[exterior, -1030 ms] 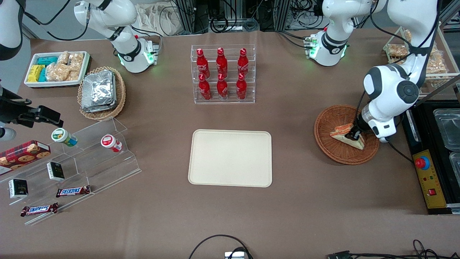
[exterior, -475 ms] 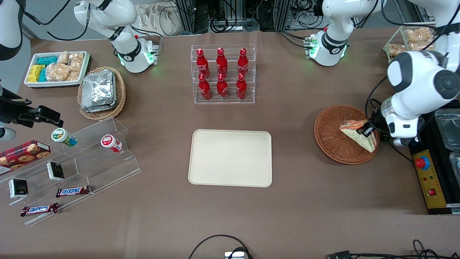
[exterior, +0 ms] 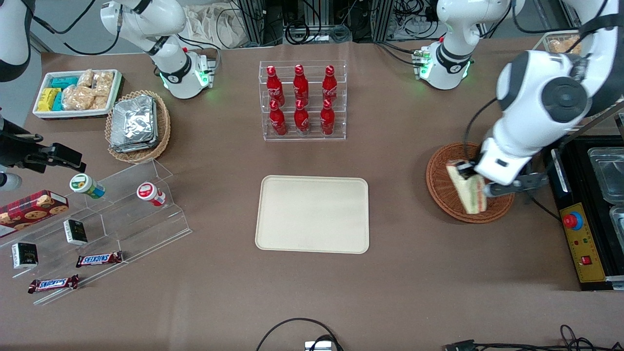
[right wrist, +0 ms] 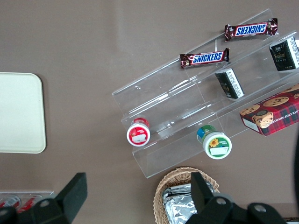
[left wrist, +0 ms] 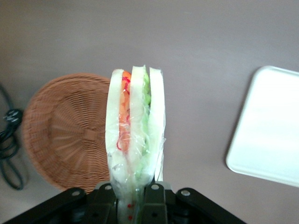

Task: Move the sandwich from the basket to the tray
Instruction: 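Carry the sandwich with the left gripper over the beige tray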

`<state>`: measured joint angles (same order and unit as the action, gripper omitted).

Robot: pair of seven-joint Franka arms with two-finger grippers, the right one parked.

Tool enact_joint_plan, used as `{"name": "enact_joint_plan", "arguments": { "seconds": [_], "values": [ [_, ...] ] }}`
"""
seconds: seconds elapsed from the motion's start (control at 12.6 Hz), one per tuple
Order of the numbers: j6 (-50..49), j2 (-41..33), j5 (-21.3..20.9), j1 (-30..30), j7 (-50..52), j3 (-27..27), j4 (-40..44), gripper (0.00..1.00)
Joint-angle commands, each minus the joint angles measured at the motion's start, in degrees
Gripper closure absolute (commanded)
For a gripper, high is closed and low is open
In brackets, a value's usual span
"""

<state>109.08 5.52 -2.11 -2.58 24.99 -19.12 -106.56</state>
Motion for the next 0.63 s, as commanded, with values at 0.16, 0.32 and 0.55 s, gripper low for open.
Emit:
{"name": "enact_joint_plan", "arguments": {
  "seconds": [0.16,0.32,0.55],
  "values": [
    [4.18,12.91,2.19,6.86,3.46,-2.42,6.19,1.0],
    [12.08,17.31,2.02,10.48,8.82,-2.42,6.28,1.0],
    [16.68,25.12,1.41,16.8,10.42,-1.98,8.37,1.0]
  ]
}}
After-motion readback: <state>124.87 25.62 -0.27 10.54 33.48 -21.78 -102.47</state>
